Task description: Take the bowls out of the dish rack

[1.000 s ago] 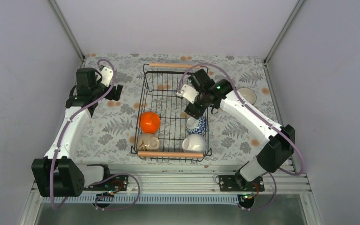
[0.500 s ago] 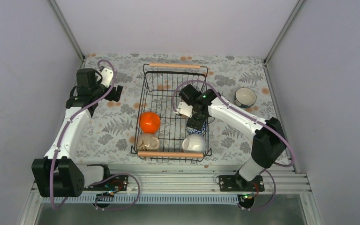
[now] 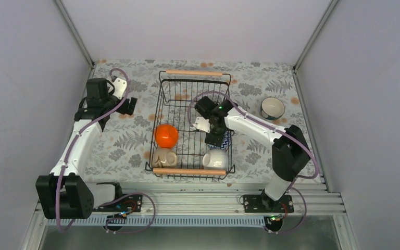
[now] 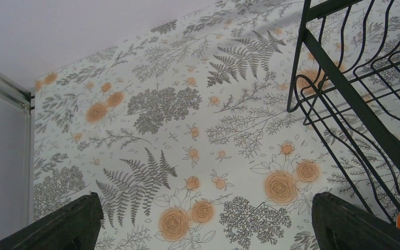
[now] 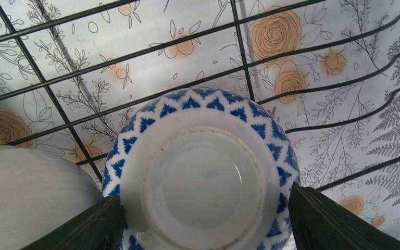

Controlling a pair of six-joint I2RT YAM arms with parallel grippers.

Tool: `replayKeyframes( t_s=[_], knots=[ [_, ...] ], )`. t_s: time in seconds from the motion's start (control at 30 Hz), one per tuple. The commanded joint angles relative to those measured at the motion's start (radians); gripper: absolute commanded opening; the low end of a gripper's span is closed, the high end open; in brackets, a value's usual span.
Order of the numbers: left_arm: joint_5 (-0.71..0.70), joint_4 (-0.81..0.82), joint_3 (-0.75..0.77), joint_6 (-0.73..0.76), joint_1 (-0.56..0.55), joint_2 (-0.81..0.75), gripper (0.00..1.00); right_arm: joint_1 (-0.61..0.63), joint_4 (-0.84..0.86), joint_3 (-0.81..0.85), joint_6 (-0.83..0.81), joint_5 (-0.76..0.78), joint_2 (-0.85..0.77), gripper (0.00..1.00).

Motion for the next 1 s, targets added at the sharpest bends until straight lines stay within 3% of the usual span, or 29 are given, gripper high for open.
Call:
replayKeyframes(
  t_s=[0.0, 0.5, 0.97],
  knots=[
    [-0.004, 0.025, -0.021, 0.015, 0.005, -0.013, 1.00, 0.009, 0.024, 0.019, -0.011, 0.005, 0.038, 0.76],
    [0.002, 0.024, -0.019, 0.022, 0.006, -0.012, 1.00, 0.008, -0.035, 0.059, 0.013, 0.000, 0.079, 0.32],
    [0.008, 0.008, 0.001, 0.029, 0.006, -0.014, 1.00, 0.008, -0.026, 0.141, 0.034, 0.023, 0.077, 0.09]
  ],
)
